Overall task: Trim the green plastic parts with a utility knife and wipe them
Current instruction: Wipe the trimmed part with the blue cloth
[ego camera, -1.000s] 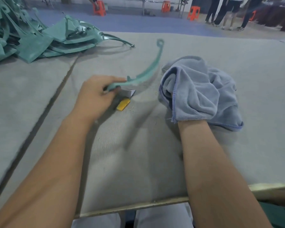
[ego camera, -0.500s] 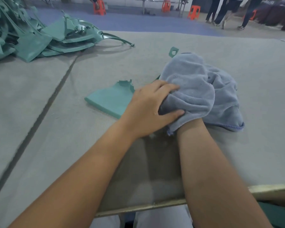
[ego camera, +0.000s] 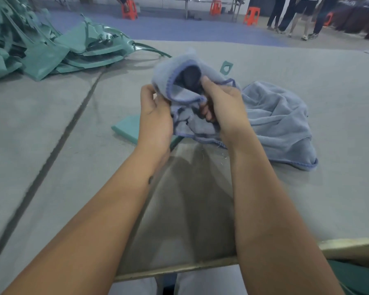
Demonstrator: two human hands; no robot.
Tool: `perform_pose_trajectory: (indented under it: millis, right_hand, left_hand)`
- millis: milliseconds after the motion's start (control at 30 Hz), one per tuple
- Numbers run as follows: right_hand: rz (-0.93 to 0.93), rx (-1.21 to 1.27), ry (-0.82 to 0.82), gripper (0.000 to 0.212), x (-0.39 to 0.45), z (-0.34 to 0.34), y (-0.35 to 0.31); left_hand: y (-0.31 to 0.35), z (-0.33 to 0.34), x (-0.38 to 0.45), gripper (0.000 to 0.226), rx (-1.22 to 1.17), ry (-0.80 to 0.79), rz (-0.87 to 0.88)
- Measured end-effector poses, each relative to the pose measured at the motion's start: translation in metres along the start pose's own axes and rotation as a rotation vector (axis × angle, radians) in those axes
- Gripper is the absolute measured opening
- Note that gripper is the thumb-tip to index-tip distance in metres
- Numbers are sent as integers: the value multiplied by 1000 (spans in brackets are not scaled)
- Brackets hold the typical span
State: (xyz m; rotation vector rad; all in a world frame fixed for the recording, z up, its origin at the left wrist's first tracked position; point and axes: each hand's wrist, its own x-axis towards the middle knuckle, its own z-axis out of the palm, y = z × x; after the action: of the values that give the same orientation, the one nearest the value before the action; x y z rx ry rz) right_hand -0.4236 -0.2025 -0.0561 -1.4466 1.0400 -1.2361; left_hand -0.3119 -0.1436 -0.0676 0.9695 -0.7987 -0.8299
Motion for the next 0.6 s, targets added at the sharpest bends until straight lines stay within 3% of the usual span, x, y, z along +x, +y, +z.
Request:
perform_pose_trajectory:
  millis: [100,167,233,367,500,567,600]
  right_hand:
    - [-31,-90,-157,26,-2,4,-1]
    - [-80,-195,-233,10,-3,8,3]
    - [-90,-257,-296,5,-5,12,5]
    - [-30,-249,-405,32,-10,21,4]
    - [-92,-371,-518,55,-11,24,7]
    - [-132,-505,-443,49,-6,22,11]
    - [-133,-518,-356,33,-6,22,9]
  left_hand:
    - [8,-5,7,31,-377,-10,-259]
    - [14,-11,9,44,-554,-44,-319]
    - [16,-15,11,44,-500,-76,-282]
    - [13,-11,9,14,-215,-73,-127]
    - [12,-18,11,23,-35,26,-33]
    - [15,-21,12,21,-33,-35,-21]
    - [17,-24,14,21,-31,-69,-20]
